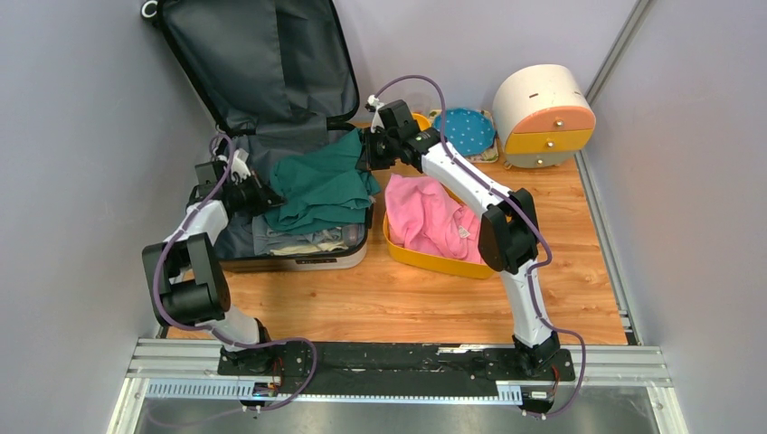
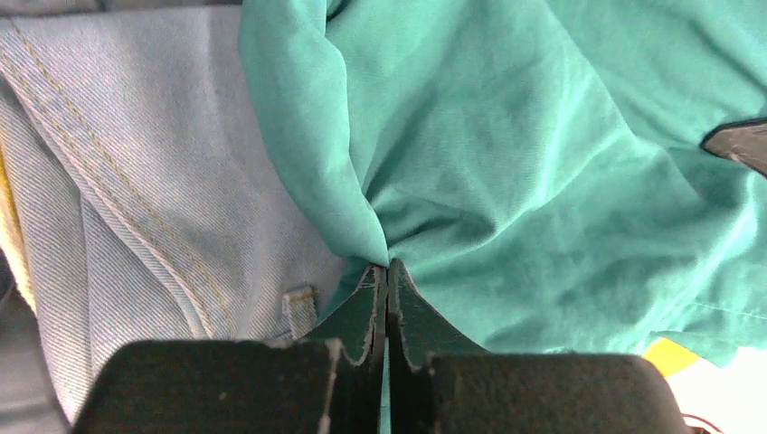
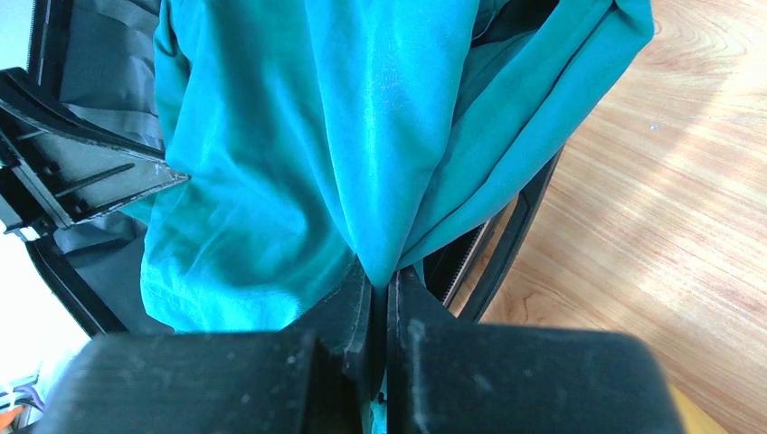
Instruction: Open, take out, and arrange the luggage
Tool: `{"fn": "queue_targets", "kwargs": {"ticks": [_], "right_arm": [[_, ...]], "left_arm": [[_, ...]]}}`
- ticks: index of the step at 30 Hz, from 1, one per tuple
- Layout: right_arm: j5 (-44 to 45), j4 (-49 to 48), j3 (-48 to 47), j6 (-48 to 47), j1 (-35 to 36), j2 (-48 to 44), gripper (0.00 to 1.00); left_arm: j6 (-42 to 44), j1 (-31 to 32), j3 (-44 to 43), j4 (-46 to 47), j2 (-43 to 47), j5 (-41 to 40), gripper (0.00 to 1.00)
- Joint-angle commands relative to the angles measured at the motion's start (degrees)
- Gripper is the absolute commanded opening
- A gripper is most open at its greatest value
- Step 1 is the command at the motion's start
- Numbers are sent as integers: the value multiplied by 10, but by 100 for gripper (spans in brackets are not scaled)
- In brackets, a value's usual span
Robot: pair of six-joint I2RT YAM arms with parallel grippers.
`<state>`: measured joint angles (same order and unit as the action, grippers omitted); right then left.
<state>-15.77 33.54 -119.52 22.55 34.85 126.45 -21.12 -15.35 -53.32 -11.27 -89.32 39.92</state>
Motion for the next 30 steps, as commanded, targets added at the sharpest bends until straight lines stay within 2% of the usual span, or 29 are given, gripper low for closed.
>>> {"fn": "queue_targets", "kwargs": {"ticks": [1, 6, 15, 23, 26, 30], "right_arm": [[-6, -34, -32, -13, -6, -13, 0], [-23, -85, -19, 1, -5, -41, 0], [-32, -100, -11, 9, -6, -138, 0], [-9, -52, 109, -4, -9, -260, 0], [5, -47, 170, 10, -14, -294, 0], [-5, -46, 199, 32, -28, -305, 0]], "left_arm": [[19, 3, -41, 3, 55, 4, 0], [31, 4, -49, -4, 113, 12, 0], [18, 17, -113, -10, 179, 58, 0], [5, 64, -147, 7, 194, 82, 0], [-17, 82, -124, 28, 187, 78, 0], [-78, 98, -74, 93, 177, 79, 0]]}}
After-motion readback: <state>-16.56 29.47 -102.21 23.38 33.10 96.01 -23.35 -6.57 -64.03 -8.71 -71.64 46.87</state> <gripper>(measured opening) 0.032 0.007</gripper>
